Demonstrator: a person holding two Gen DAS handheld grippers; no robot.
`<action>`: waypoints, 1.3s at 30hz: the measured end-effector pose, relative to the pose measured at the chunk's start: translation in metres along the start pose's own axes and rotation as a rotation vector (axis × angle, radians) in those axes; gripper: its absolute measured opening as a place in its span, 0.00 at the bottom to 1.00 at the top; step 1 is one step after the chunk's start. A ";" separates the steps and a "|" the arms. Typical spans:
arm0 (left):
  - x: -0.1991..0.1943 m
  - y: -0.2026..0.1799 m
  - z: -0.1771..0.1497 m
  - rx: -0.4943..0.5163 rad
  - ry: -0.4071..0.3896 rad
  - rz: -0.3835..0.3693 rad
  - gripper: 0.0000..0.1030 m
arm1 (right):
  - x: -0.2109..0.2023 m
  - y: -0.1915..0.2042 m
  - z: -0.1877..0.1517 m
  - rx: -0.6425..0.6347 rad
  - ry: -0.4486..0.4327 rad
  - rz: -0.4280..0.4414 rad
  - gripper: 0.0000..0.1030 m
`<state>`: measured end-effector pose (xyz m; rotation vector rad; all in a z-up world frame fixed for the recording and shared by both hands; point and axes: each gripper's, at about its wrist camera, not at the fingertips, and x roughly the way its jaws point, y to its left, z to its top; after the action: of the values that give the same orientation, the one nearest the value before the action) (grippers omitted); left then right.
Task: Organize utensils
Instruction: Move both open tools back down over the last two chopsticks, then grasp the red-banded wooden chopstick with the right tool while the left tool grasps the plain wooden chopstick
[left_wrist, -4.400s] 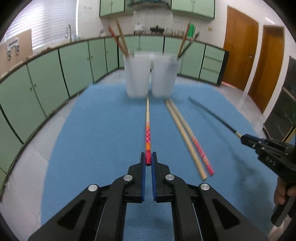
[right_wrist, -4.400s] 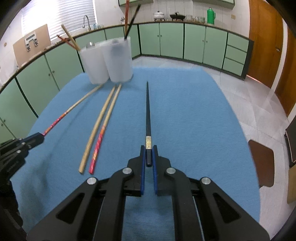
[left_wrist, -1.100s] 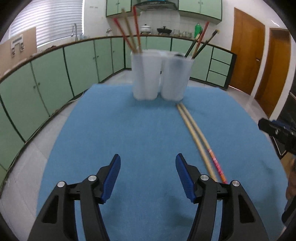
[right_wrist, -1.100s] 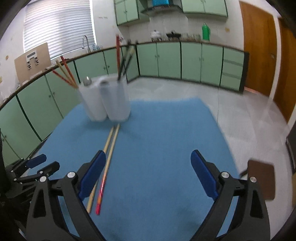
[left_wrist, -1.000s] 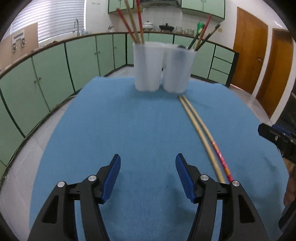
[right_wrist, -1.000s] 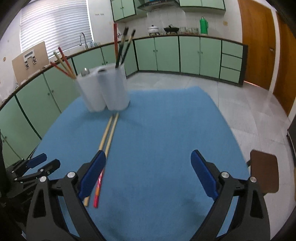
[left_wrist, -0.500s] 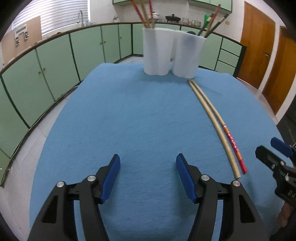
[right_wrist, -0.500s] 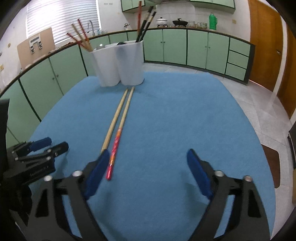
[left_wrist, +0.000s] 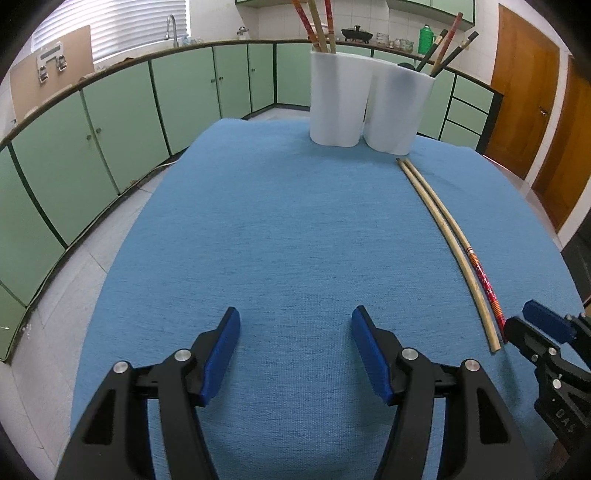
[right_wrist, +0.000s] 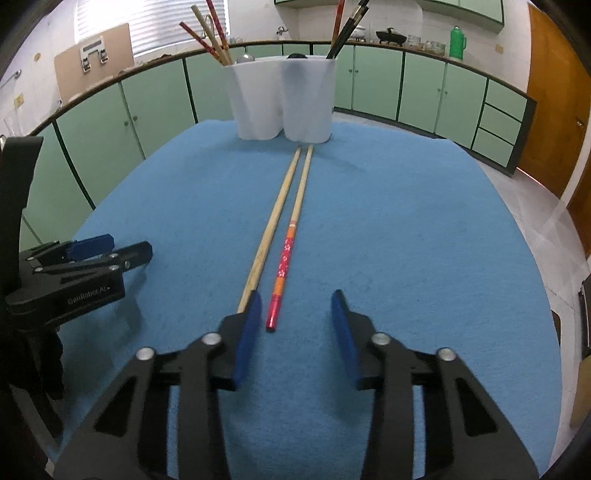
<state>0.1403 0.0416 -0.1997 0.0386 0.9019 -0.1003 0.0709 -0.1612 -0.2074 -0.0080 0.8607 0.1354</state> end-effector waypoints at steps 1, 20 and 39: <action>0.001 -0.001 0.000 0.001 0.000 0.001 0.60 | 0.001 0.001 -0.001 0.001 0.010 0.001 0.28; -0.017 -0.064 -0.004 0.065 -0.053 -0.143 0.60 | -0.005 -0.047 -0.011 0.134 0.028 -0.066 0.05; -0.006 -0.102 -0.011 0.098 0.001 -0.164 0.07 | 0.001 -0.091 -0.006 0.196 0.017 -0.120 0.05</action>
<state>0.1173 -0.0585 -0.2013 0.0563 0.9002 -0.2969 0.0779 -0.2512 -0.2166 0.1226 0.8850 -0.0624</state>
